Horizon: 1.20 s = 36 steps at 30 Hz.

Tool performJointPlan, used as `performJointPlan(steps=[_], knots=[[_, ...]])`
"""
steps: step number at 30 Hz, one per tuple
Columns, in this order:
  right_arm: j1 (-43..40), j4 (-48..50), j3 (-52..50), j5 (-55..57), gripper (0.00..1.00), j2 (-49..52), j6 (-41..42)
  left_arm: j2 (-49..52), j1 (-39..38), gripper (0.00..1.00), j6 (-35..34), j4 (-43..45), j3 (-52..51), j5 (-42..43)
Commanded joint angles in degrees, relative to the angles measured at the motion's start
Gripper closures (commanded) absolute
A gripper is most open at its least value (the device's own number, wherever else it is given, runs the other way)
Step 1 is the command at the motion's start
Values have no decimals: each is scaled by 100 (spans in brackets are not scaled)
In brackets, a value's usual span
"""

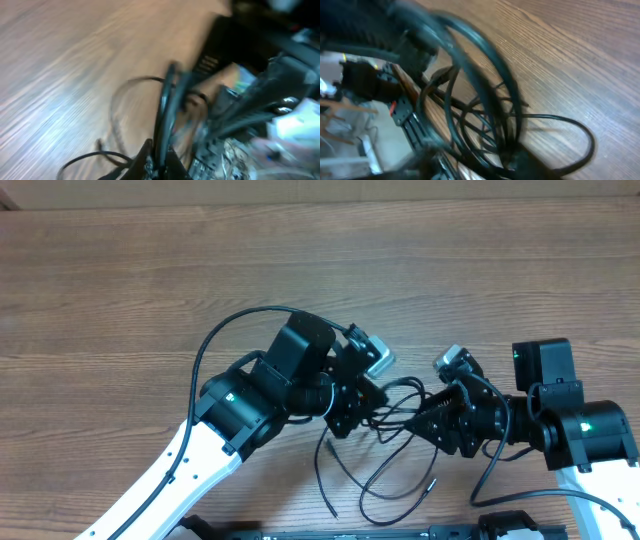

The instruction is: Untangle cables

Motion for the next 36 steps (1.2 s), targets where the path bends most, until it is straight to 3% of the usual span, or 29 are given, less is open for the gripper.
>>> performJointPlan(steps=[1,7,12,14,16,17,18,22,24,27,36], knots=[[0,-122,46,-122,96,-61,-63,-111,76,96,-824,35,168,-769],[0,-205,46,-122,96,-61,-59,-111,216,96,-940,7,166,-780],[0,-470,46,133,96,-63,107,-111,807,96,-2516,-859,166,-2131],[0,-380,46,667,96,-61,721,-111,1075,96,-2688,-1071,166,-2022],[0,-219,46,1329,95,-61,1561,-111,1176,96,-2251,-1029,166,-1467],[0,-177,46,1482,8,-61,1788,-111,1174,96,-1801,-933,166,-1014],[0,-160,46,1471,0,-61,1792,-111,1158,96,-1150,-820,166,-291],[0,-144,46,1333,0,-61,1718,-111,1158,96,136,-828,166,1213],[0,-188,46,654,0,-61,1119,-111,1158,96,400,-802,166,1543],[0,-286,46,20,0,-61,343,-111,1158,96,581,-612,166,2124],[0,-286,46,-358,0,-61,-216,-111,1158,96,638,723,166,4258]])
